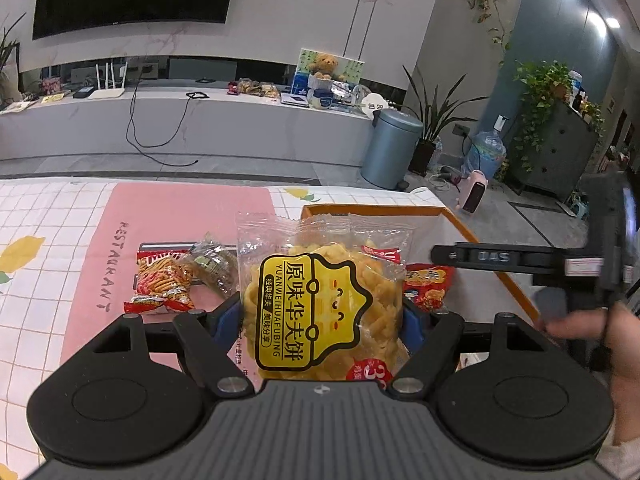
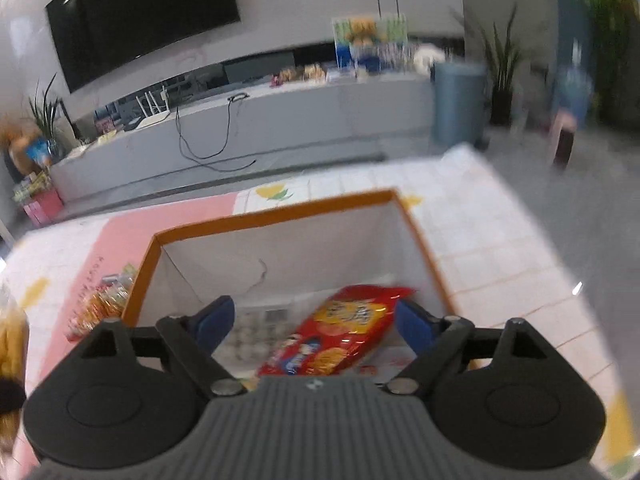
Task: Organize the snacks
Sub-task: 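Open the right tool to drop the chip bag while the left lowers the bread bag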
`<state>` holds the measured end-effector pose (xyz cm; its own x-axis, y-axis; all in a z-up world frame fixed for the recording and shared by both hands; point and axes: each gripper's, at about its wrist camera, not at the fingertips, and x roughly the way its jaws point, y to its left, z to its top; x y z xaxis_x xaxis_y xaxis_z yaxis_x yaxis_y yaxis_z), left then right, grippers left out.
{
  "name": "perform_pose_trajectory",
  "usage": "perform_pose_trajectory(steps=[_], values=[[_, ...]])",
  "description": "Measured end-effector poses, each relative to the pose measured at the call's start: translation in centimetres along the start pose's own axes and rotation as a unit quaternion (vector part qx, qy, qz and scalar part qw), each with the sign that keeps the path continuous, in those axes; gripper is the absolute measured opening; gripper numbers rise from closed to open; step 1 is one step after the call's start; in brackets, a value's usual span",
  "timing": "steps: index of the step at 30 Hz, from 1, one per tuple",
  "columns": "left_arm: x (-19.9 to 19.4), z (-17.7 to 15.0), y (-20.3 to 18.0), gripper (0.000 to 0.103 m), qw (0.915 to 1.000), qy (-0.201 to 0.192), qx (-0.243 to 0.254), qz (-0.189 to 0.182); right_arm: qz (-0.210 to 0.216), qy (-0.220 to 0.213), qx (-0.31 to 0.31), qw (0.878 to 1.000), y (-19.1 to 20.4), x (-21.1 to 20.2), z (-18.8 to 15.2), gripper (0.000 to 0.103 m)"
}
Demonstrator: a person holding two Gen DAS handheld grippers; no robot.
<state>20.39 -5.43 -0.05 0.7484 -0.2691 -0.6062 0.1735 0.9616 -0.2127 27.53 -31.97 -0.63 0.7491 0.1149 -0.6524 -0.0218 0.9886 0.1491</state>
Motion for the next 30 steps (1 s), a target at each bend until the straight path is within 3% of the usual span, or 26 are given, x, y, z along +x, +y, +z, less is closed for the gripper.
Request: perform_pose_trajectory(steps=[4,7,13,19,24,30], values=[[0.3,0.0,-1.5,0.088,0.9999,0.007,0.008,-0.002,0.005,-0.040,0.061,0.997,-2.7,-3.3,-0.6,0.086],[0.9,0.1,-2.8,0.088,0.9997,0.018,0.017,-0.007,-0.017,-0.061,0.105,0.992,-4.9,-5.0,-1.2,0.086],[2.7,0.6,-5.9,0.088,0.9979,0.044,0.037,-0.032,-0.047,-0.062,0.144,0.987,-8.0,-6.0,-1.4,0.086],[6.1,0.7,-9.4,0.088,0.9932,0.085,0.050,-0.063,-0.040,-0.072,0.164,0.983,-8.8,-6.4,-1.5,0.086],[9.6,-0.3,-10.3,0.088,0.9826,0.153,0.017,-0.104,-0.030,-0.072,0.155,0.985,-8.3,-6.3,-1.3,0.086],[12.1,-1.0,-11.0,0.087,0.9743,0.187,-0.006,-0.125,-0.034,-0.070,0.159,0.984,-8.5,-6.2,-1.4,0.086]])
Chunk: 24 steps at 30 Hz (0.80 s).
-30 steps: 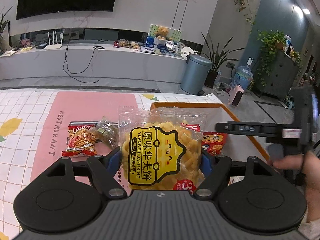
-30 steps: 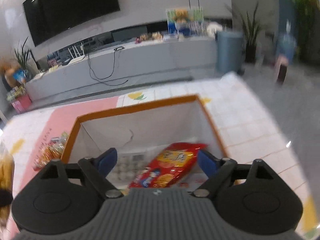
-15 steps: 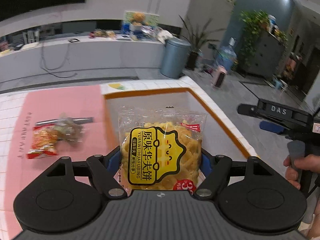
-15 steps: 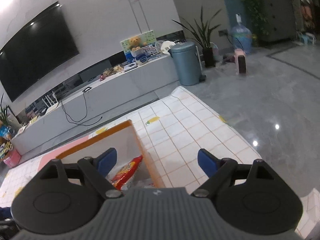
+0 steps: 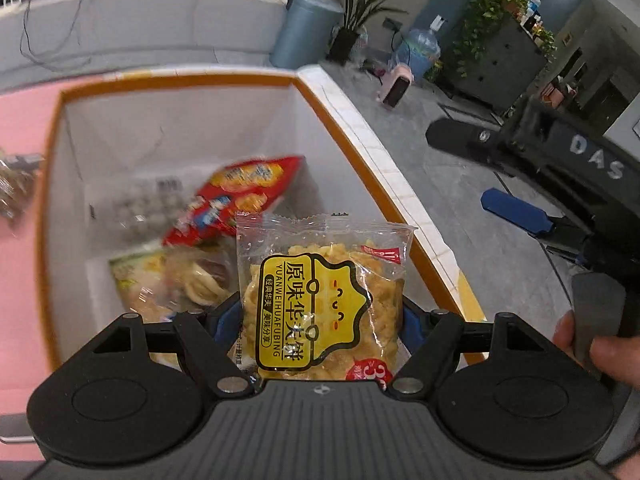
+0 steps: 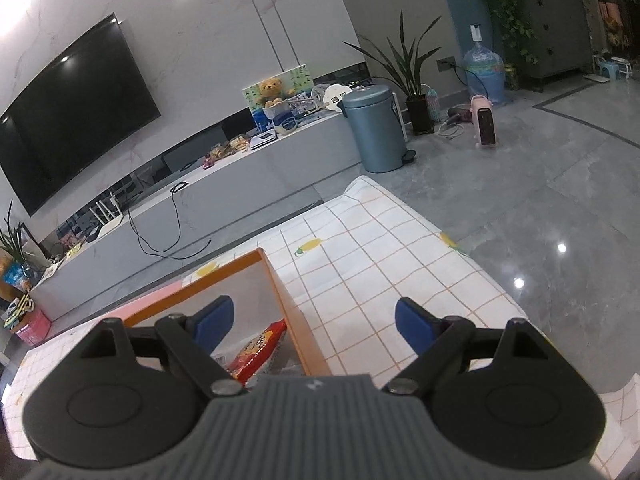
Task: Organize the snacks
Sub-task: 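Open the right tool to drop the chip bag while the left lowers the bread bag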
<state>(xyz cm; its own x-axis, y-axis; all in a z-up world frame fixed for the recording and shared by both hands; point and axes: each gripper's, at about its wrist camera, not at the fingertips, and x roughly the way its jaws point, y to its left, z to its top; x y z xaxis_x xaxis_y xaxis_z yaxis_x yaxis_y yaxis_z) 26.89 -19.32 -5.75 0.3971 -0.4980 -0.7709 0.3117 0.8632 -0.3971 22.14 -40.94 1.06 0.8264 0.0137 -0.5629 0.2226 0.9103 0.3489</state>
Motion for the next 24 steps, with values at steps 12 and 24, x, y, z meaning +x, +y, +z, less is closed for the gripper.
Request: perform_pose_trajectory(steps=[12,24], values=[[1.5,-1.0,-1.1,0.097,0.9974,0.062,-0.003,0.036,-0.015,0.002,0.002,1.000,0.0,0.1,-0.1,0.086],[-3.3,1.9,-1.2,0.091,0.9972,-0.012,0.059,0.046,-0.023,-0.002,0.014,1.000,-0.6,0.0,-0.3,0.086]])
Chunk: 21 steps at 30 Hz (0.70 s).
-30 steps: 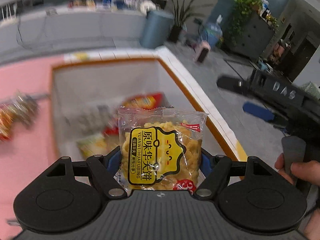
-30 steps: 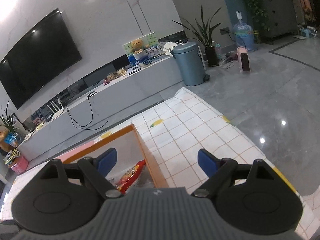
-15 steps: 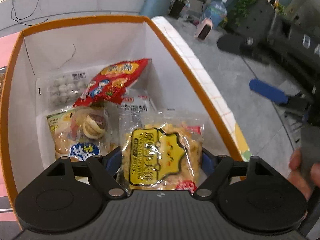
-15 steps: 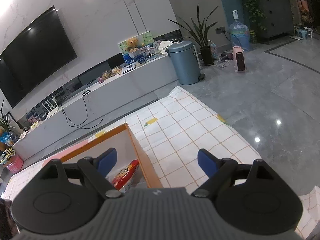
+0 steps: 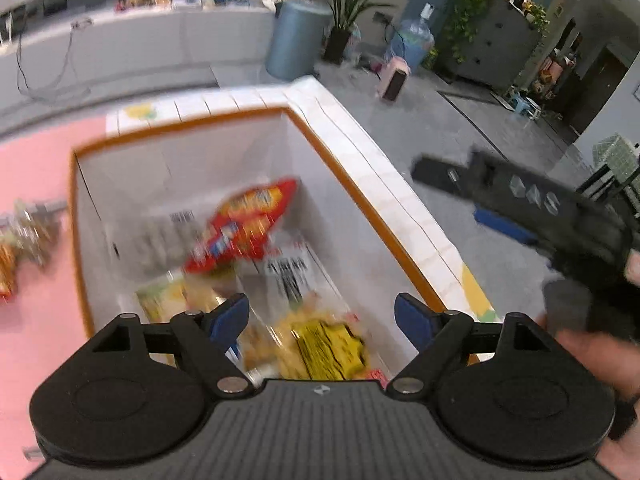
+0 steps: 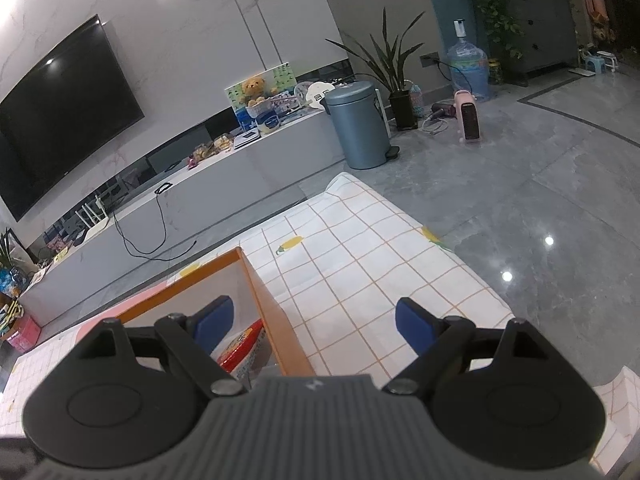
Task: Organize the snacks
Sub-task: 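Open the right tool to drop the chip bag while the left lowers the bread bag, then open the left tool to drop the bread bag into the box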
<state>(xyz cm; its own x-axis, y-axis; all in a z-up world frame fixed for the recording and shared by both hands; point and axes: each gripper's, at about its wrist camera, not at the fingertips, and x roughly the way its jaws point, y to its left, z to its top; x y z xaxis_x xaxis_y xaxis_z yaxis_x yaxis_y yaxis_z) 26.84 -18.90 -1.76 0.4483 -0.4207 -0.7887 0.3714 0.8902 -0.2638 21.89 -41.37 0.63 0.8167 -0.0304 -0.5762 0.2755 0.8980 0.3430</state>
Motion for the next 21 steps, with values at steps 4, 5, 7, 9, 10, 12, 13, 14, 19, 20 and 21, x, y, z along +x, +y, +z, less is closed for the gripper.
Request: perform_pose_trajectory(steps=[4,5,7,9,10,12,13,14,19,20,21], values=[[3.2,1.7,-0.4,0.031,0.9972,0.031,0.022,0.064,0.005,0.002,0.001,1.000,0.0,0.2,0.0,0.086],[4.1,2.0,-0.4,0.024,0.9968,0.041,0.027,0.064,0.007,0.003,0.002,1.000,0.0,0.3,0.0,0.086],[5.0,2.3,-0.2,0.014,0.9964,0.050,0.023,0.064,0.007,0.006,0.003,1.000,-0.2,0.5,0.0,0.086],[5.8,2.9,0.2,0.012,0.9969,0.047,0.005,0.062,0.005,0.007,0.004,1.000,-0.4,0.6,0.1,0.086],[6.2,3.1,0.4,0.012,0.9972,0.045,-0.004,0.060,0.004,0.007,0.004,1.000,-0.4,0.7,0.1,0.086],[7.8,4.0,0.6,0.012,0.9967,0.052,-0.020,0.059,0.001,0.008,0.003,1.000,-0.4,0.8,0.2,0.086],[8.7,4.6,0.8,0.010,0.9961,0.063,-0.028,0.055,0.000,0.008,0.002,1.000,-0.3,0.8,0.1,0.086],[9.6,5.0,1.0,0.008,0.9950,0.074,-0.042,0.053,0.001,0.008,0.001,1.000,-0.2,0.9,0.1,0.086],[12.2,6.7,2.2,0.007,0.9898,0.077,-0.096,0.072,0.001,0.011,0.001,1.000,-0.1,1.0,0.1,0.086],[12.2,6.8,2.4,0.007,0.9901,0.073,-0.100,0.066,0.001,0.011,0.001,1.000,-0.1,1.0,0.1,0.086],[12.1,6.8,2.6,0.007,0.9905,0.070,-0.104,0.057,0.001,0.010,0.001,1.000,-0.1,1.0,0.1,0.086]])
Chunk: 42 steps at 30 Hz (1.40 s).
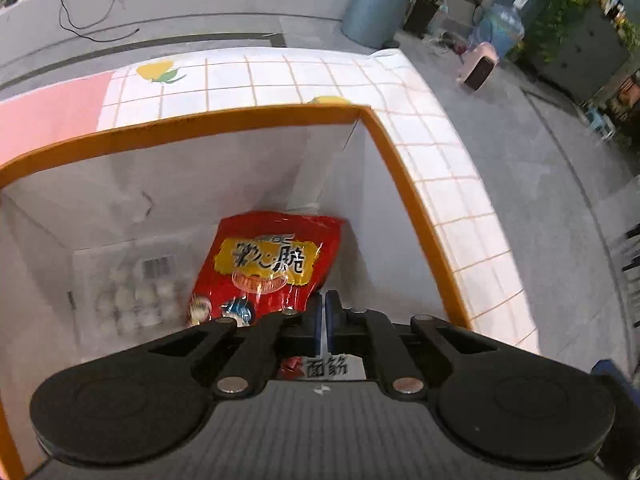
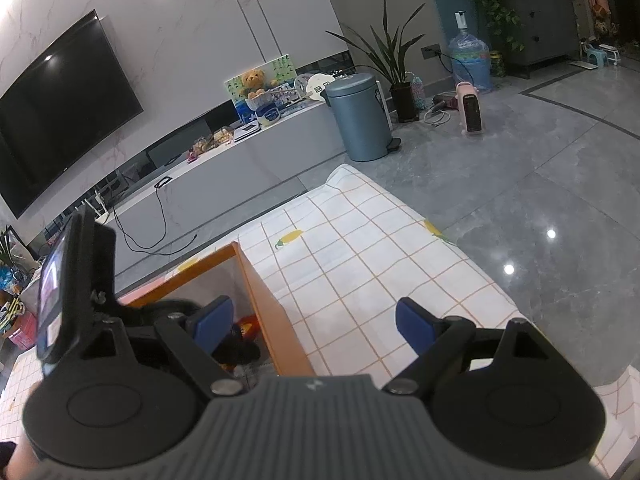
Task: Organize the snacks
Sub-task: 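Open the left tool to drop the bread bag into the box, then grasp the red Miaoduo fries bag with the left tool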
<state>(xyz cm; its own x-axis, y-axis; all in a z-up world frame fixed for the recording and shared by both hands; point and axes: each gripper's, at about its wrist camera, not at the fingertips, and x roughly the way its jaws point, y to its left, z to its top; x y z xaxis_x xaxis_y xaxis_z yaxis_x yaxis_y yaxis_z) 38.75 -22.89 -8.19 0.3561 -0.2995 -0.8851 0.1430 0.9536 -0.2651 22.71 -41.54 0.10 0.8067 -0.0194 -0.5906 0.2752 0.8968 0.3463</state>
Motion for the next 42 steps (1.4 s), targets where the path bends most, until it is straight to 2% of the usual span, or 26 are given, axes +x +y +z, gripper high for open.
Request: perform_pose_trajectory(steps=[1,3,5,6,8,14,17,25,34,42], values=[[-0.3,0.0,0.1,0.007,1.0000,-0.005,0.001,-0.005,0.000,0.000,0.000,1.000,0.0,0.0,0.0,0.086],[-1.3,-0.5,-0.2,0.017,0.9994,-0.024,0.024,-0.002,-0.001,-0.001,-0.001,1.000,0.0,0.0,0.0,0.086],[-2.5,-1.2,-0.9,0.039,0.9970,-0.036,0.068,0.008,-0.002,0.000,-0.003,1.000,0.1,0.0,-0.1,0.086],[-3.2,-1.5,-1.3,0.043,0.9958,-0.044,0.080,0.014,-0.003,0.000,-0.004,1.000,0.2,-0.1,-0.1,0.086],[-4.5,-2.4,-1.6,0.059,0.9936,-0.057,0.093,0.027,-0.007,0.000,-0.004,1.000,0.2,-0.1,-0.1,0.086],[-8.2,-4.1,-1.5,0.073,0.9908,-0.067,0.109,0.044,-0.008,-0.006,0.005,1.000,0.2,-0.8,0.0,0.086],[-9.5,-4.7,-0.9,0.081,0.9912,-0.068,0.108,0.033,-0.017,-0.013,-0.001,1.000,0.6,-1.1,-0.1,0.086],[-13.9,-6.6,2.2,0.084,0.9901,-0.066,0.111,0.054,-0.013,-0.022,-0.027,0.999,4.0,-2.8,-0.4,0.087],[-19.2,-8.9,8.6,0.085,0.9922,-0.064,0.074,0.077,0.054,-0.021,-0.080,0.995,10.9,-5.0,-1.5,0.090],[-22.8,-11.0,15.5,0.085,0.9925,-0.058,0.017,0.106,0.115,0.012,-0.154,0.981,19.2,-5.1,-4.1,0.094]])
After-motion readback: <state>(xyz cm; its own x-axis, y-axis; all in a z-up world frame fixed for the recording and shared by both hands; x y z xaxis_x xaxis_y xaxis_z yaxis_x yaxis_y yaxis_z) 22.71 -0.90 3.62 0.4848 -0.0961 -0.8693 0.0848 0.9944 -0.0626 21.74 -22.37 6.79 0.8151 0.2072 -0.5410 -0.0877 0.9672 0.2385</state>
